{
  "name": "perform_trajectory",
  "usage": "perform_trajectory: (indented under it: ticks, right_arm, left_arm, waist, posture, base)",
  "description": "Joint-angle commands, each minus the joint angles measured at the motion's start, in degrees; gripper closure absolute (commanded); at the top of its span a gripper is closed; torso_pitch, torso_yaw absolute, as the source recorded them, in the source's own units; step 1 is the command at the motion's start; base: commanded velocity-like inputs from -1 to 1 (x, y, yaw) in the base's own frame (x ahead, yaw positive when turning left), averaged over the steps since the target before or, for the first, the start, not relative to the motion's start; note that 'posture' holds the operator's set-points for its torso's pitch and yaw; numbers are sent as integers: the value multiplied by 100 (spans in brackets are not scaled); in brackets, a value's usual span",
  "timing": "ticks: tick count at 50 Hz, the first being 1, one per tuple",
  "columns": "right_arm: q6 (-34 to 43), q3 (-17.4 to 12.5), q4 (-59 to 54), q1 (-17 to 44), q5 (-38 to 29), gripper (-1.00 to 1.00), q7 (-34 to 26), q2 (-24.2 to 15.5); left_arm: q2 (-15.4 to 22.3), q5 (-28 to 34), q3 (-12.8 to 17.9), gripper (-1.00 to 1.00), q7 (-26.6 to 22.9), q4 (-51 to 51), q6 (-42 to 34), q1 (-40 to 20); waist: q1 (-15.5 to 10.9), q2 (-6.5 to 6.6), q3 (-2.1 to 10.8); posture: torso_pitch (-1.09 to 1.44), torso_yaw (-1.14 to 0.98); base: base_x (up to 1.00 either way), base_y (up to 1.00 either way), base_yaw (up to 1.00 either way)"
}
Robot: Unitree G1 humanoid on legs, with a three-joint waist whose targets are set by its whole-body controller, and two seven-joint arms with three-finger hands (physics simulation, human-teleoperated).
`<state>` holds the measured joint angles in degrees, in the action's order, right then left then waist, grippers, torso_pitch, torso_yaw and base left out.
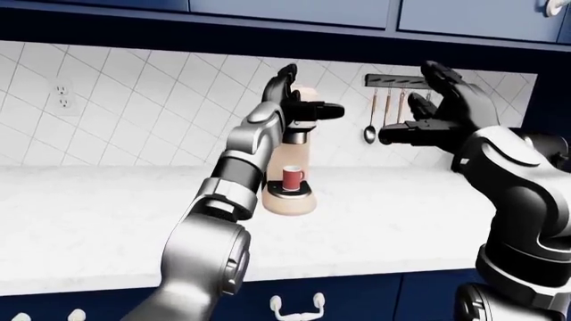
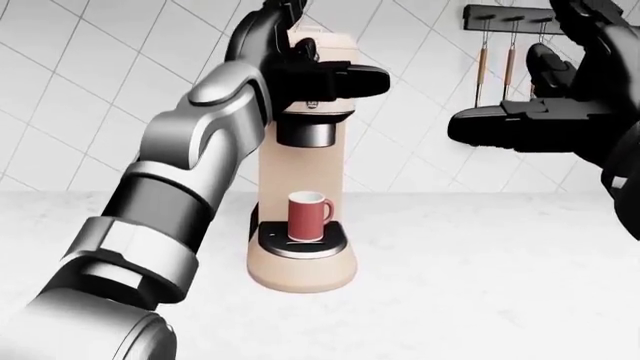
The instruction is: Press the button on the coffee machine to serve coffee.
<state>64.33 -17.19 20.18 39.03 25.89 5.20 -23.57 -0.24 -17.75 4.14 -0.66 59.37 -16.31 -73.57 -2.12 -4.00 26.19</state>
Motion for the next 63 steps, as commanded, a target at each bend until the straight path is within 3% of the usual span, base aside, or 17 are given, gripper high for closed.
perform_trajectory:
  ticks: [1,25,44,63]
  right_arm:
    - [-138,-59,115,145,18,-100,24,-55]
    - [-162,-107,288,-83,138,-100,132,-21]
    - [-223,-165,326,-214,209,-100,129,-60]
    - [-251,-178,416,-330,243,-100,193,-1]
  left_arm:
    - [62,21,34,-100,-32,-158,244,-232]
    - [85,-119,107,-100,-117,65,466,-423]
    - [13,-24,141,-100,-133,328,797,-402]
    - [23,-38,149,-100,-93,389,800,-458]
  waist:
    - [-1,-21,-29]
    - [27,-27,-131]
    - [31,-53,-289]
    - [60,-33,-317]
  posture:
    - [-74,0]
    - [-70,0]
    - [-64,0]
    - [-64,0]
  base:
    - [0,0,0]
    - [0,0,0]
    - [0,0,0]
    - [0,0,0]
